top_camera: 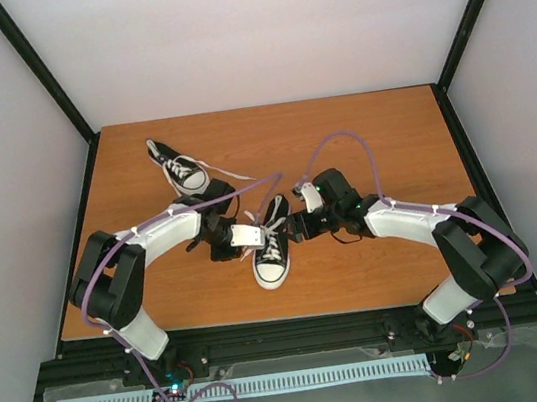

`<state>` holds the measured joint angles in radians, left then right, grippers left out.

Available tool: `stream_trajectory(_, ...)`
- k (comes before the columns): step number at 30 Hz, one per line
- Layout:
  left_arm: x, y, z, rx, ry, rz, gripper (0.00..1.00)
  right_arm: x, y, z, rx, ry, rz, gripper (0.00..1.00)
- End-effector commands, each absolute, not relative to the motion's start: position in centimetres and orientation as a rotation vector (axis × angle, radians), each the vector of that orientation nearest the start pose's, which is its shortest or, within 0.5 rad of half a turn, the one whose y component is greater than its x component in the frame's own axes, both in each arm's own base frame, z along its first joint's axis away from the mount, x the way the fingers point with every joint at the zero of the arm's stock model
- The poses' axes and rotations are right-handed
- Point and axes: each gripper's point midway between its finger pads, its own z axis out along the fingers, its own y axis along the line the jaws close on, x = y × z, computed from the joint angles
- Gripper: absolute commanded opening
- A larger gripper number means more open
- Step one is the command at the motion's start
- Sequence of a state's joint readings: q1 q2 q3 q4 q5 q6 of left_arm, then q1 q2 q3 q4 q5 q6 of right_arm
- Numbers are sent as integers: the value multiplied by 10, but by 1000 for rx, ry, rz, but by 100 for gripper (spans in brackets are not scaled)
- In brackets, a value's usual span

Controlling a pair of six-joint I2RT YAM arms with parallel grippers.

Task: Tie the shoes

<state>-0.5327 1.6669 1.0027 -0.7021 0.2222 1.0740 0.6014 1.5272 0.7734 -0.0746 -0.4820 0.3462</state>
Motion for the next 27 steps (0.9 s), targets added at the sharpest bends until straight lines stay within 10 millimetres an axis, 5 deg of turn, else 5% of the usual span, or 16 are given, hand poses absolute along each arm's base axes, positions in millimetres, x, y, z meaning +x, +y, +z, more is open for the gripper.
stream_trajectory(1, 218, -196, 32, -2293, -2299, 460, 1, 290, 289, 99, -439, 2380, 1040, 72)
stream_trajectory(10, 216, -209, 32, -2188, -2385, 554, 1, 309, 291, 92, -243, 2384, 1044, 70)
stream_trajectory(20, 212, -209, 30, -2156, -2391, 585, 1, 311, 313, 78, -305, 2417, 1013, 60)
stream_trajectory(27, 211, -208, 30, -2160, -2387, 578, 8, 313, 312, 75, -317, 2415, 982, 35)
